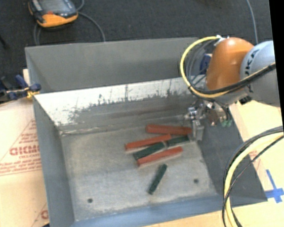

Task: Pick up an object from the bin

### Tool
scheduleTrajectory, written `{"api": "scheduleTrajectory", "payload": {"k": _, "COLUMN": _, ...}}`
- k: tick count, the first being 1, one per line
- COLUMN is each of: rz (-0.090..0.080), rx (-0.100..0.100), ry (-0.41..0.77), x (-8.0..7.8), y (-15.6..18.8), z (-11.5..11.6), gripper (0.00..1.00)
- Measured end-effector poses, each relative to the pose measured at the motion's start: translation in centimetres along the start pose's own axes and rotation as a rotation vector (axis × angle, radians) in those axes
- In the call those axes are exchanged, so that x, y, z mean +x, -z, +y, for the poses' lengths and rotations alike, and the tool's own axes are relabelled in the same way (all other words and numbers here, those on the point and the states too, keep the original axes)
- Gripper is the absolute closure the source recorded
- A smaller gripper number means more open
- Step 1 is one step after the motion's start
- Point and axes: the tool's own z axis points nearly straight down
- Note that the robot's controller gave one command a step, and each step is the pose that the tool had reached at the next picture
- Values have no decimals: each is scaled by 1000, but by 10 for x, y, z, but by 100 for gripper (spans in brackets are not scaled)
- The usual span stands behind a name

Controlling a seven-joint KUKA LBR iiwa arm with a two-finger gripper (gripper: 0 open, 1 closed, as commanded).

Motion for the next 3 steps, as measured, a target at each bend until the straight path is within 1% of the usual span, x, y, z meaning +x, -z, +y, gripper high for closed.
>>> {"api": "scheduleTrajectory", "payload": {"k": 1, "rz": 0, "rx": 0, "ry": 1, "x": 0, "y": 0, "z": 0, "gripper": 100}}
{"api": "scheduleTrajectory", "payload": {"k": 2, "rz": 10, "rx": -4, "ry": -3, "x": 3, "y": 21, "z": -1, "gripper": 100}}
{"api": "scheduleTrajectory", "payload": {"k": 3, "rz": 1, "rx": -2, "ry": 33, "x": -5, "y": 147, "z": -2, "gripper": 100}}
